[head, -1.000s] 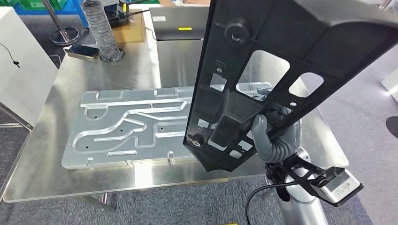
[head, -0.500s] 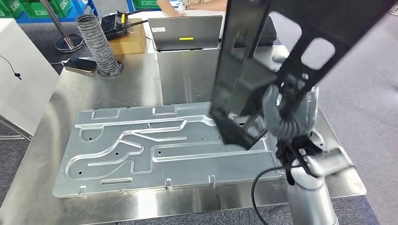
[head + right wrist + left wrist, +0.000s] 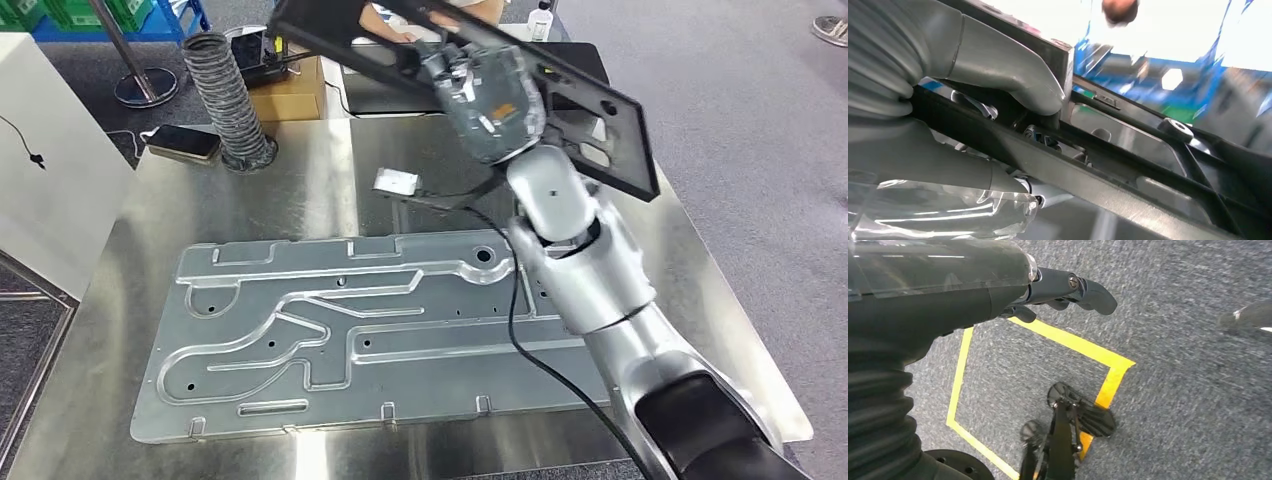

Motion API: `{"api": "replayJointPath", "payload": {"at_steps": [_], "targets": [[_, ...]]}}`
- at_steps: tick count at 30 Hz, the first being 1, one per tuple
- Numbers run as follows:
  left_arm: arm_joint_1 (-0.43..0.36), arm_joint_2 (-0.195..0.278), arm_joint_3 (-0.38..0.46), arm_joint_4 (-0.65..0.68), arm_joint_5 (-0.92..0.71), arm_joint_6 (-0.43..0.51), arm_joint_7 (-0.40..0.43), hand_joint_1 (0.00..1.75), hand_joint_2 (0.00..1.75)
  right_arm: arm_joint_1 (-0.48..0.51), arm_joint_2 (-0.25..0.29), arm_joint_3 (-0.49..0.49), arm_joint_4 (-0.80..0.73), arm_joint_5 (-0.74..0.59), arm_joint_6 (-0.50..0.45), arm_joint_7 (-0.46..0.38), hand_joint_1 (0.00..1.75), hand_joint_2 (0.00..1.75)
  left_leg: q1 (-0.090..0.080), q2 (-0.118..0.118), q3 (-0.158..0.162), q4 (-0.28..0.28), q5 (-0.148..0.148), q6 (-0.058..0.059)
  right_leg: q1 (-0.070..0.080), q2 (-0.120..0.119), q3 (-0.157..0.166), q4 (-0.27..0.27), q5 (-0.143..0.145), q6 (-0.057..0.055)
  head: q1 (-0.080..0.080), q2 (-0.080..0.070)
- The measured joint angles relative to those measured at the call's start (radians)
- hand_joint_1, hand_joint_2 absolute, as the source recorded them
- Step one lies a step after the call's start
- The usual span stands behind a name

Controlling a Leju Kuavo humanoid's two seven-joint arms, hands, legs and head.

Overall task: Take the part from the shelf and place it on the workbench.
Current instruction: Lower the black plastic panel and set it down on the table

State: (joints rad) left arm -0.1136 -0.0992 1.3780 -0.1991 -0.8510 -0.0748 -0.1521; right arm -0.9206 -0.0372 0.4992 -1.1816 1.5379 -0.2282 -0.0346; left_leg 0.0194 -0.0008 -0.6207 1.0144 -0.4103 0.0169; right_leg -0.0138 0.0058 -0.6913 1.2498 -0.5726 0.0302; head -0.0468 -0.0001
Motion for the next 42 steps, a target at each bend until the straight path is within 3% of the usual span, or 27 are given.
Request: {"api": "replayJointPath", "payload": {"at_steps": [1, 2, 3, 5, 6, 7, 9, 11, 13, 15, 17, 18, 21, 23, 25, 27, 30, 31, 32, 33, 36, 37, 39, 41, 42], "targets": [[0.0, 0.001, -0.001, 0.0, 0.0, -0.002, -0.004, 0.0, 1.75, -0.018, 0.023, 0.045, 0.056, 0.005, 0.012, 0.001, 1.75, 1.75, 0.0, -0.001, 0.003, 0.0, -0.003, 0.0, 0.0, 0.0, -0.028, 0.042, -0.003, 0.0, 0.0, 0.0], [0.0, 0.001, -0.001, 0.0, 0.0, -0.004, -0.008, 0.0, 1.75, -0.032, 0.049, 0.089, 0.114, 0.005, 0.021, -0.002, 1.75, 1.75, 0.0, -0.002, 0.007, 0.0, -0.007, 0.0, 0.0, 0.0, -0.039, 0.048, 0.013, -0.002, 0.0, 0.0], [0.0, 0.001, -0.002, 0.0, 0.0, -0.008, -0.014, 0.0, 1.75, -0.042, 0.075, 0.13, 0.171, 0.004, 0.025, -0.008, 1.75, 1.75, -0.001, -0.004, 0.013, 0.001, -0.011, -0.002, 0.001, 0.0, -0.032, 0.015, 0.047, -0.007, 0.0, 0.0], [-0.001, 0.0, -0.003, 0.0, 0.003, -0.013, -0.024, 0.0, 1.75, -0.057, 0.131, 0.205, 0.28, -0.002, 0.029, -0.03, 1.75, 1.75, -0.002, -0.008, 0.025, 0.001, -0.02, -0.006, 0.007, 0.0, 0.017, -0.117, 0.129, -0.023, 0.0, 0.0], [-0.001, 0.0, -0.003, 0.0, 0.004, -0.014, -0.028, 0.0, 1.75, -0.062, 0.157, 0.234, 0.33, -0.01, 0.032, -0.042, 1.75, 1.75, -0.003, -0.01, 0.027, 0.001, -0.024, -0.01, 0.012, 0.0, 0.04, -0.173, 0.154, -0.031, 0.0, 0.0], [-0.002, -0.001, -0.003, 0.0, 0.006, -0.014, -0.03, 0.0, 1.75, -0.066, 0.181, 0.26, 0.377, -0.023, 0.037, -0.056, 1.75, 1.75, -0.003, -0.011, 0.028, 0.001, -0.026, -0.015, 0.016, 0.0, 0.054, -0.21, 0.163, -0.038, 0.0, 0.0], [-0.001, -0.002, -0.003, 0.0, 0.008, -0.014, -0.033, 0.0, 1.75, -0.069, 0.217, 0.298, 0.459, -0.058, 0.055, -0.083, 1.75, 1.75, -0.001, -0.014, 0.027, -0.003, -0.026, -0.026, 0.022, 0.0, 0.061, -0.231, 0.158, -0.046, 0.0, 0.0], [0.001, -0.001, -0.003, 0.0, 0.01, -0.017, -0.037, 0.0, 1.75, -0.068, 0.24, 0.322, 0.528, -0.106, 0.084, -0.113, 1.75, 1.75, 0.001, -0.012, 0.027, 0.001, -0.035, -0.035, 0.016, -0.003, 0.075, -0.251, 0.159, -0.052, 0.0, 0.0], [0.003, -0.001, -0.003, 0.0, 0.013, -0.022, -0.041, 0.0, 1.75, -0.064, 0.258, 0.33, 0.585, -0.168, 0.126, -0.145, 1.75, 1.75, 0.002, -0.008, -0.001, 0.066, -0.073, -0.042, 0.009, -0.005, 0.089, -0.268, 0.163, -0.058, 0.0, 0.0], [0.004, -0.001, -0.003, 0.0, 0.015, -0.025, -0.042, 0.0, 1.75, -0.052, 0.274, 0.331, 0.633, -0.221, 0.161, -0.17, 1.75, 1.75, 0.003, -0.006, -0.067, 0.195, -0.123, -0.049, 0.01, -0.004, 0.093, -0.269, 0.161, -0.061, 0.0, 0.0], [0.006, 0.001, -0.003, 0.0, 0.019, -0.025, -0.042, 0.0, 1.75, -0.036, 0.285, 0.333, 0.672, -0.248, 0.19, -0.18, 1.75, 1.75, 0.006, -0.006, -0.111, 0.262, -0.127, -0.057, 0.009, -0.003, 0.095, -0.265, 0.156, -0.06, 0.0, 0.0], [0.007, 0.001, -0.003, 0.0, 0.02, -0.025, -0.042, 0.0, 1.75, -0.031, 0.29, 0.335, 0.685, -0.257, 0.209, -0.18, 1.75, 1.75, 0.009, -0.005, -0.106, 0.24, -0.102, -0.06, 0.008, -0.001, 0.095, -0.261, 0.152, -0.057, 0.0, 0.0], [0.008, 0.002, -0.002, 0.0, 0.023, -0.025, -0.042, 0.0, 1.75, -0.035, 0.306, 0.343, 0.713, -0.274, 0.287, -0.164, 1.75, 1.75, 0.017, -0.006, -0.026, 0.066, -0.018, -0.066, 0.004, 0.004, 0.093, -0.235, 0.133, -0.041, 0.0, 0.0], [0.008, 0.002, -0.002, 0.0, 0.025, -0.025, -0.043, 0.0, 1.75, -0.04, 0.318, 0.354, 0.731, -0.278, 0.34, -0.149, 1.75, 1.75, 0.014, -0.009, -0.002, 0.022, -0.016, -0.054, 0.007, 0.008, 0.09, -0.224, 0.125, -0.03, 0.0, 0.0], [0.009, 0.002, -0.001, 0.0, 0.026, -0.024, -0.045, 0.0, 1.75, -0.044, 0.325, 0.365, 0.746, -0.283, 0.379, -0.139, 1.75, 1.75, 0.011, -0.007, 0.003, 0.02, -0.017, -0.036, 0.006, 0.012, 0.093, -0.224, 0.124, -0.021, 0.0, 0.0], [0.009, 0.002, -0.001, 0.0, 0.026, -0.025, -0.049, 0.0, 1.75, -0.047, 0.327, 0.376, 0.757, -0.289, 0.393, -0.137, 1.75, 1.75, 0.01, -0.002, 0.009, 0.016, -0.015, -0.023, 0.002, 0.009, 0.087, -0.198, 0.103, -0.011, 0.0, 0.0], [0.009, 0.002, 0.0, 0.0, 0.028, -0.025, -0.054, 0.0, 1.75, -0.046, 0.328, 0.391, 0.769, -0.302, 0.391, -0.138, 1.75, 1.75, 0.007, 0.006, 0.01, 0.014, -0.014, -0.012, 0.0, 0.002, 0.011, -0.025, 0.011, -0.004, 0.0, 0.0], [0.01, 0.002, 0.0, 0.0, 0.029, -0.025, -0.055, 0.0, 1.75, -0.045, 0.328, 0.395, 0.772, -0.304, 0.39, -0.139, 1.75, 1.75, 0.005, 0.008, 0.009, 0.014, -0.014, -0.011, 0.0, 0.001, -0.016, 0.032, -0.01, -0.004, 0.0, 0.0], [0.01, 0.002, 0.0, 0.0, 0.029, -0.025, -0.055, 0.0, 1.75, -0.045, 0.328, 0.398, 0.774, -0.305, 0.389, -0.139, 1.75, 1.75, 0.003, 0.009, 0.009, 0.014, -0.014, -0.01, 0.0, 0.001, -0.026, 0.056, -0.011, -0.006, 0.0, 0.0], [0.011, 0.002, 0.001, 0.0, 0.029, -0.025, -0.055, 0.0, 1.75, -0.045, 0.328, 0.4, 0.776, -0.306, 0.389, -0.14, 1.31, 1.31, 0.002, 0.009, 0.01, 0.014, -0.014, -0.01, 0.001, 0.0, -0.017, 0.041, 0.006, -0.009, 0.0, 0.0], [0.01, 0.001, 0.001, 0.0, 0.029, -0.025, -0.057, 0.0, 1.75, -0.047, 0.328, 0.408, 0.778, -0.318, 0.39, -0.147, 0.0, 0.0, -0.001, 0.009, 0.014, 0.014, -0.013, -0.013, 0.008, -0.001, 0.083, -0.149, 0.091, -0.03, 0.0, 0.0], [0.01, 0.0, 0.001, 0.0, 0.027, -0.025, -0.058, 0.0, 1.75, -0.046, 0.328, 0.412, 0.779, -0.325, 0.39, -0.151, 0.0, 0.0, -0.001, 0.008, 0.014, 0.014, -0.012, -0.017, 0.012, -0.002, 0.106, -0.195, 0.103, -0.035, 0.0, 0.0], [0.01, 0.0, 0.001, 0.0, 0.022, -0.023, -0.058, 0.0, 0.87, -0.04, 0.328, 0.421, 0.781, -0.337, 0.391, -0.158, 0.0, 0.0, 0.0, 0.008, 0.014, 0.01, -0.009, -0.03, 0.02, -0.003, 0.115, -0.223, 0.105, -0.04, 0.0, 0.0], [0.01, 0.0, 0.0, 0.0, 0.014, -0.021, -0.063, 0.0, 0.0, -0.035, 0.328, 0.429, 0.782, -0.359, 0.39, -0.165, 0.0, 0.0, 0.002, 0.009, 0.015, 0.007, -0.008, -0.042, 0.017, -0.003, 0.119, -0.236, 0.115, -0.047, 0.0, 0.0], [0.009, 0.0, 0.0, 0.0, 0.012, -0.02, -0.067, 0.0, 0.0, -0.034, 0.328, 0.434, 0.782, -0.375, 0.391, -0.168, 0.0, 0.0, 0.002, 0.008, 0.01, 0.019, -0.018, -0.046, 0.015, -0.004, 0.122, -0.244, 0.121, -0.052, 0.0, 0.0]]}}
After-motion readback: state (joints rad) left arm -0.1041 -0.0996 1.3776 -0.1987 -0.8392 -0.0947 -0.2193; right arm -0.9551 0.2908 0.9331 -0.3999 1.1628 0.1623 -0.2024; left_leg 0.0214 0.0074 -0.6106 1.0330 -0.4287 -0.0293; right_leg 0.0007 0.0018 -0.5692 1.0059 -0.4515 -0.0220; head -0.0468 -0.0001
